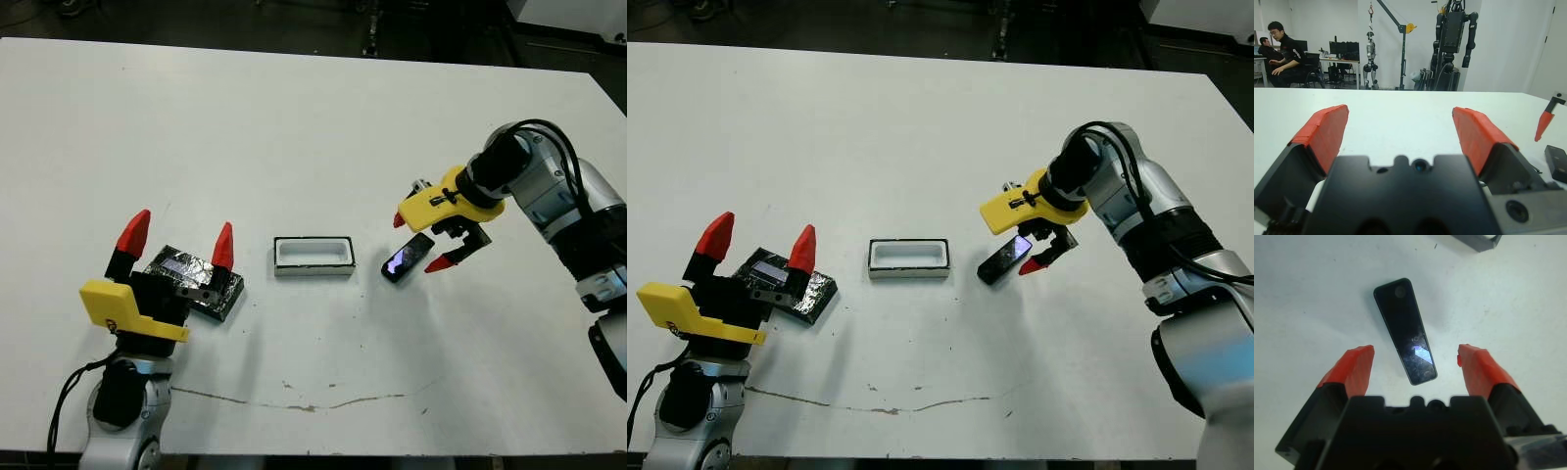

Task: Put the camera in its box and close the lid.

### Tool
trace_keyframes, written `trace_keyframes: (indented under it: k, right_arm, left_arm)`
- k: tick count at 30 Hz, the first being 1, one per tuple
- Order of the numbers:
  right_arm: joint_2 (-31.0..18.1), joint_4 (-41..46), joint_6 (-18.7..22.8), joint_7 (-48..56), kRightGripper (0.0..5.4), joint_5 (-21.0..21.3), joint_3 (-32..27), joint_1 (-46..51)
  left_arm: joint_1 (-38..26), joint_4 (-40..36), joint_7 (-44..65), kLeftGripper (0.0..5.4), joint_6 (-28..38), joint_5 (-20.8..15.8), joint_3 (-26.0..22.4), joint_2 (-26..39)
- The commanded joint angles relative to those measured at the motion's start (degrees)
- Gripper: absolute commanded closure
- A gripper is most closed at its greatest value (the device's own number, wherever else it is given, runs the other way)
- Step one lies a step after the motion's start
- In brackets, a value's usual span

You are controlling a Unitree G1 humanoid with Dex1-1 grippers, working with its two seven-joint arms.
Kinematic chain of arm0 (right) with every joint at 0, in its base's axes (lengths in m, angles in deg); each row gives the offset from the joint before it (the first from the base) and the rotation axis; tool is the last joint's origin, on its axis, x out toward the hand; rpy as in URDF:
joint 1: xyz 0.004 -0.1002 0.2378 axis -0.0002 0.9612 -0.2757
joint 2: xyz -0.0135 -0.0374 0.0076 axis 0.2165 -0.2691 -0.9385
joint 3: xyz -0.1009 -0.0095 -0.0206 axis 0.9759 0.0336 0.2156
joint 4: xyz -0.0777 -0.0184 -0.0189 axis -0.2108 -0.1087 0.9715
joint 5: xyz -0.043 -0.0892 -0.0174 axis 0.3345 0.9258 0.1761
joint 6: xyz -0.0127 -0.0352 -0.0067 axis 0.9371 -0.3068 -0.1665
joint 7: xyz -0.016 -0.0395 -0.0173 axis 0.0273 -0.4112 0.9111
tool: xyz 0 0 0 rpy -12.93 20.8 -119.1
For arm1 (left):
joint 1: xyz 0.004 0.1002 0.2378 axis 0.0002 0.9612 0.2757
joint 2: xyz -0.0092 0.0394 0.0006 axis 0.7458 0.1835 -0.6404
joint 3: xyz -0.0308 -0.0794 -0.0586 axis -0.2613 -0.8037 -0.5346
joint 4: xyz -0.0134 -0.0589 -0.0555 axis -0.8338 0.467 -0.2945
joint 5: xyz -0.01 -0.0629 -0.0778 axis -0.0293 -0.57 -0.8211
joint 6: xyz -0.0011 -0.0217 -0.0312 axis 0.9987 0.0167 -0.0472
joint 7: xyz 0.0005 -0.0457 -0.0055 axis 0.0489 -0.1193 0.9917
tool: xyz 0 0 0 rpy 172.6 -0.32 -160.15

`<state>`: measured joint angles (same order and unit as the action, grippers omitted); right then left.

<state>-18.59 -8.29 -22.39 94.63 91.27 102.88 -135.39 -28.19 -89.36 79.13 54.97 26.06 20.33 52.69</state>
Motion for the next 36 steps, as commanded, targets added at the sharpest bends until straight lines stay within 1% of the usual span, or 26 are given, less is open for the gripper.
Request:
trace_keyframes:
  k: [1, 2, 4, 7, 12, 15, 18, 21, 23, 26, 28, 31, 36]
  right_arm:
    - [0.5, -0.7, 0.0, -0.5, 1.0, 0.9, 0.3, 0.8]
    - [0.4, -0.3, -0.1, -0.7, 1.2, 1.1, 0.2, 1.0]
    - [0.3, 0.1, -0.3, -0.9, 1.37, 1.4, 0.2, 1.2]
    - [0.7, -1.4, -2.1, -1.0, 1.83, 0.5, -0.1, 1.3]
    - [0.7, -1.7, -3.8, -1.8, 2.58, 1.4, 0.4, 1.7]
    - [0.8, -2.2, -5.2, -2.3, 3.04, 1.0, 0.1, 2.2]
    - [1.2, -3.3, -5.3, -2.3, 3.52, 1.3, 0.3, 2.1]
    - [1.4, -3.5, -5.9, -3.0, 3.68, 1.9, 0.6, 2.3]
    - [1.6, -4.0, -6.2, -2.9, 3.69, 2.0, 0.7, 2.3]
    - [2.1, -5.1, -7.1, -2.8, 3.69, 1.7, 0.6, 2.5]
    - [2.6, -6.2, -7.0, -2.6, 3.69, 1.5, 0.6, 2.6]
    - [2.4, -6.5, -8.2, -3.1, 3.69, 1.9, 0.8, 2.8]
    - [2.3, -6.4, -7.2, -2.8, 3.69, 1.8, 0.7, 3.4]
  left_arm:
    - [0.2, 0.2, -0.2, 0.0, -0.7, -0.1, 0.1, 0.0]
    - [0.1, 0.1, -0.2, 0.0, -1.0, -0.4, 0.1, 0.0]
    - [0.0, 0.2, -0.1, 0.0, -1.0, -0.6, 0.1, 0.0]
    - [0.1, 0.4, -0.2, 0.0, -0.4, 0.0, 0.2, 0.2]
    - [0.5, 0.1, -0.4, 0.0, -0.3, 0.6, 0.4, 0.2]
    - [0.5, 0.2, -0.5, 0.0, -0.2, 0.6, 0.4, 0.0]
    - [0.4, 0.4, -0.2, 0.0, -0.1, 0.1, 0.4, -0.1]
    - [0.3, 0.6, -0.1, 0.0, -0.2, -0.3, 0.4, -0.2]
    - [0.3, 0.6, -0.2, 0.0, -0.2, -0.3, 0.4, -0.2]
    - [0.3, 0.6, -0.5, 0.0, 0.1, 0.7, 0.4, 0.0]
    - [0.3, 0.5, -0.4, 0.0, -0.1, 0.5, 0.4, -0.1]
    - [0.3, 0.4, -0.4, 0.0, -0.4, 0.2, 0.4, -0.1]
    - [0.5, 0.3, -0.4, 0.0, -0.2, -0.1, 0.5, -0.2]
